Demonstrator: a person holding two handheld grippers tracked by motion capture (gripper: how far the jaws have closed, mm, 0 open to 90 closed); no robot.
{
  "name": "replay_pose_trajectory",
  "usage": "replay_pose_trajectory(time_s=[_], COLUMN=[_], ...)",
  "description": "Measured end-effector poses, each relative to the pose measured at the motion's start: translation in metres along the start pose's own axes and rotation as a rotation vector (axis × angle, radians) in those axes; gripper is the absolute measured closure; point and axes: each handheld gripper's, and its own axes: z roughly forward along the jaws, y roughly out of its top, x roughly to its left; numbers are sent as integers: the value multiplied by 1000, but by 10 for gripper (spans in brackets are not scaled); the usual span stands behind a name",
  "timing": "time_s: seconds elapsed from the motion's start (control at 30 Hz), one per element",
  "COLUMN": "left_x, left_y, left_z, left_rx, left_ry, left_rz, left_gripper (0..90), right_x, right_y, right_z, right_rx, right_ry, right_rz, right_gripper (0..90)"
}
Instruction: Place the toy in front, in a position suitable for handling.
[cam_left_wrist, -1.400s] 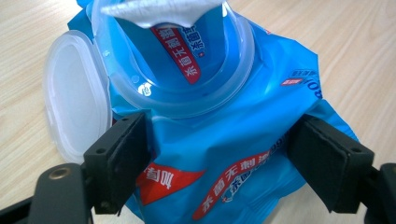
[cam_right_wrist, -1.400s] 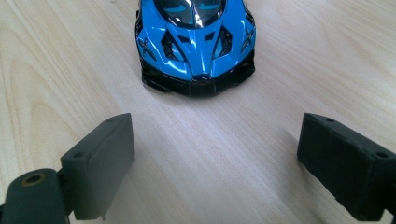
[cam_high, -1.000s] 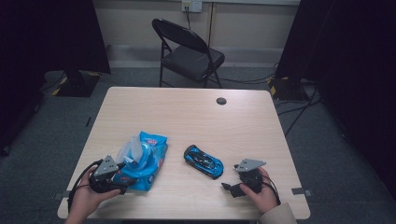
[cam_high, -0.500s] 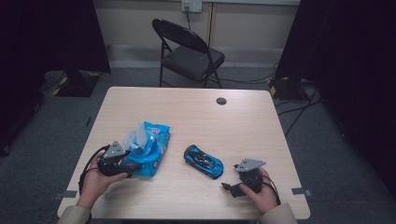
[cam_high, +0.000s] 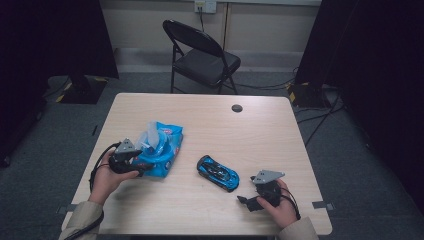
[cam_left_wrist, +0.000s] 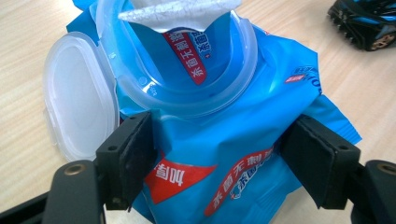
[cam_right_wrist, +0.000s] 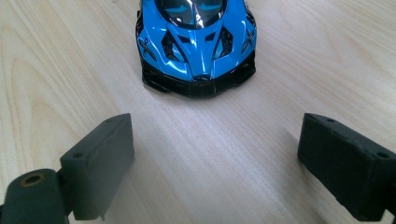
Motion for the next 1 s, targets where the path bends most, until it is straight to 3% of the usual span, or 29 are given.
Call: replay_pose_trajectory(time_s=[0.47,1.0], left_x=[15,11], left_y=[13,22], left_z=[13,7], left_rx=[10,55], left_ry=[15,21], left_rz=[-6,-49], left_gripper=[252,211], right_x=[-1,-2], right_y=[0,1], right_z=[1,1], right_rx=[0,0], right_ry=[4,8], right_rz=[-4,-7], right_gripper=[100,98])
